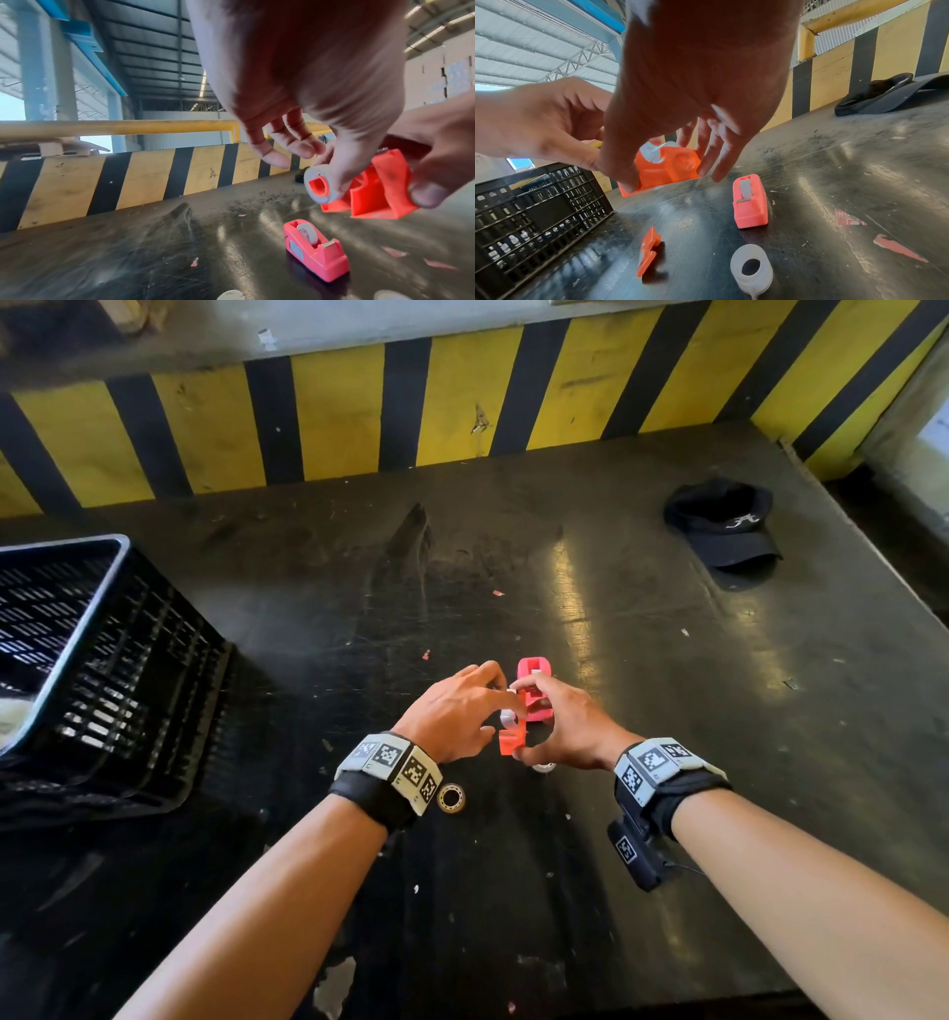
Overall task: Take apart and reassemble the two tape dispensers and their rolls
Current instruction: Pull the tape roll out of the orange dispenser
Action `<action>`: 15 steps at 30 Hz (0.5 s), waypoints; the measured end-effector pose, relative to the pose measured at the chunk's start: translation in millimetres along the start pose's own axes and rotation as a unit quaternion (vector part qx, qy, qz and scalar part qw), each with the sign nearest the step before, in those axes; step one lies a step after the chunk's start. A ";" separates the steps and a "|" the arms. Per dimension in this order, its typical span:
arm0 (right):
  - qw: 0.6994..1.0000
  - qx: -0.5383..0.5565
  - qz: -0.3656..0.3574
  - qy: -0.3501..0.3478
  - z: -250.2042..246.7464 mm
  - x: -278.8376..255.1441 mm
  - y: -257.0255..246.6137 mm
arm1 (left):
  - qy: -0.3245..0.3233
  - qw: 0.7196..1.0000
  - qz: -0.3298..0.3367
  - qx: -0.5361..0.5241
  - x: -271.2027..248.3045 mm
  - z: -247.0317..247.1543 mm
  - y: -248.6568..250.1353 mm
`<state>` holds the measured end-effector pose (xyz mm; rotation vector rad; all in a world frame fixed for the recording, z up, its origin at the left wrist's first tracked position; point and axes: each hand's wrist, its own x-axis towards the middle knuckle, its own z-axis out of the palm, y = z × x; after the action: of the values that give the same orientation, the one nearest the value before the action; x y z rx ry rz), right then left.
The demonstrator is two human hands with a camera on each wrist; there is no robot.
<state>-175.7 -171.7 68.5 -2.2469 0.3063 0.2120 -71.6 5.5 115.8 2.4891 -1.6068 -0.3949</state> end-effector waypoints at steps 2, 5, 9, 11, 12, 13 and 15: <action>1.000 -0.004 -0.001 -0.004 0.4 -1.5 -0.9 | 0.009 1.000 0.009 0.010 1.7 2.1 -0.7; 1.000 0.004 -0.001 -0.016 0.6 -3.4 -1.1 | 0.034 0.999 0.014 -0.012 1.9 4.0 -0.4; 1.000 0.002 0.008 -0.022 1.9 -5.8 -0.7 | 0.081 0.993 0.024 -0.078 -1.5 8.7 0.8; 1.000 -0.001 0.016 -0.024 2.1 -5.8 -1.1 | 0.099 0.989 0.023 -0.103 -2.6 11.3 1.4; 0.999 -0.001 0.021 -0.027 2.5 -5.8 -1.0 | 0.100 0.988 0.016 -0.114 -3.2 12.5 1.7; 0.999 0.001 0.024 -0.028 2.8 -5.1 -1.0 | 0.099 0.987 0.008 -0.124 -4.1 13.4 1.7; 0.999 0.002 0.029 -0.026 2.9 -4.5 -1.0 | 0.107 0.985 0.002 -0.138 -6.5 15.9 1.1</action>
<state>-179.8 -168.2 68.5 -2.2273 0.3426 0.3006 -79.9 11.2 101.8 2.2357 -1.3708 -0.3120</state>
